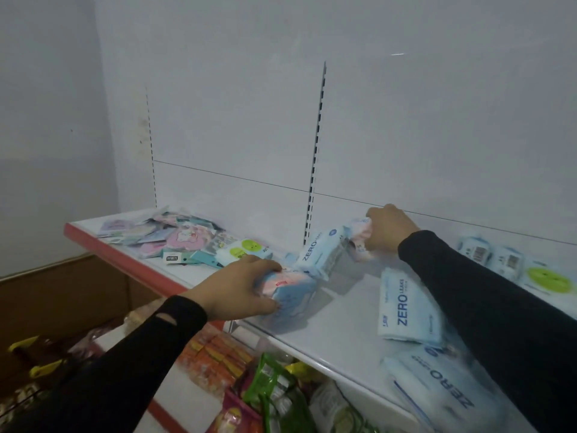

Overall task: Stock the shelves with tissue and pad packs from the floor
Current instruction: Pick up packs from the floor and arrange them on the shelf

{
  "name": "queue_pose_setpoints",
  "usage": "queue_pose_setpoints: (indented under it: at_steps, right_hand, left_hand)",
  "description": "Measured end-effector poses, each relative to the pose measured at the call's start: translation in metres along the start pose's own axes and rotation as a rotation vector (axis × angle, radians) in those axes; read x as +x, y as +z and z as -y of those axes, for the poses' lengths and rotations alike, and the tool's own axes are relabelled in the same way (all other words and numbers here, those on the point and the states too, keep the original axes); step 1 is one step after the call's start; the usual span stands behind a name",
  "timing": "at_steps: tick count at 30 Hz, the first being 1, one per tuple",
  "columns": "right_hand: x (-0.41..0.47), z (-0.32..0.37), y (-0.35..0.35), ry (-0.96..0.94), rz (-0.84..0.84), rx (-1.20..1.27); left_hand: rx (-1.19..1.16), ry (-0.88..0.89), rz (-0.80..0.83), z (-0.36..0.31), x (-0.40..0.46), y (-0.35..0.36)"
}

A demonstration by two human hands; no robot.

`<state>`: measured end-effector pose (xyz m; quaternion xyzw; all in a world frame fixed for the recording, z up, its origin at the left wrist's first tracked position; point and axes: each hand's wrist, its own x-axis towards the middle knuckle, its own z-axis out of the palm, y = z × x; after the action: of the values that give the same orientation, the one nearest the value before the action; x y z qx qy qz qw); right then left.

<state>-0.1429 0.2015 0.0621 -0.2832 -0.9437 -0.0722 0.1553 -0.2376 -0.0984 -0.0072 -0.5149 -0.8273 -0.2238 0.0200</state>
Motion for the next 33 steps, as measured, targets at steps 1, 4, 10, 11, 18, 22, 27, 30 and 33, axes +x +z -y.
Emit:
queue_pose_setpoints:
  at_steps: [1,4,10,11,18,22,27,30,33]
  right_hand:
    - [-0.009,-0.002,-0.010,0.017,-0.054,-0.009]
    - [-0.034,-0.006,-0.034,0.047,-0.210,0.028]
    - [-0.091,0.028,-0.060,-0.053,-0.367,0.357]
    - [-0.104,0.041,-0.064,-0.089,-0.364,0.423]
    - [-0.170,0.136,-0.044,-0.325,-0.308,0.718]
    - [-0.200,0.200,-0.008,-0.493,-0.143,0.802]
    - [-0.267,0.282,0.043,-0.782,0.167,0.759]
    - [-0.331,0.326,0.070,-0.966,0.379,0.718]
    - [-0.397,0.369,0.095,-1.134,0.539,0.653]
  left_hand:
    - [-0.009,0.015,-0.009,-0.002,-0.001,0.001]
    - [-0.032,0.044,-0.043,-0.005,-0.007,0.000]
    - [-0.091,0.040,-0.111,0.003,-0.045,-0.001]
    - [-0.104,0.024,-0.133,0.008,-0.056,-0.002]
    - [-0.166,-0.237,-0.278,0.039,-0.194,-0.032]
    - [-0.142,-0.507,-0.352,0.043,-0.310,-0.032]
    - [-0.077,-0.885,-0.406,0.008,-0.466,0.004]
    - [-0.032,-1.070,-0.401,-0.022,-0.553,0.033]
    - [-0.042,-1.251,-0.412,-0.043,-0.632,0.059]
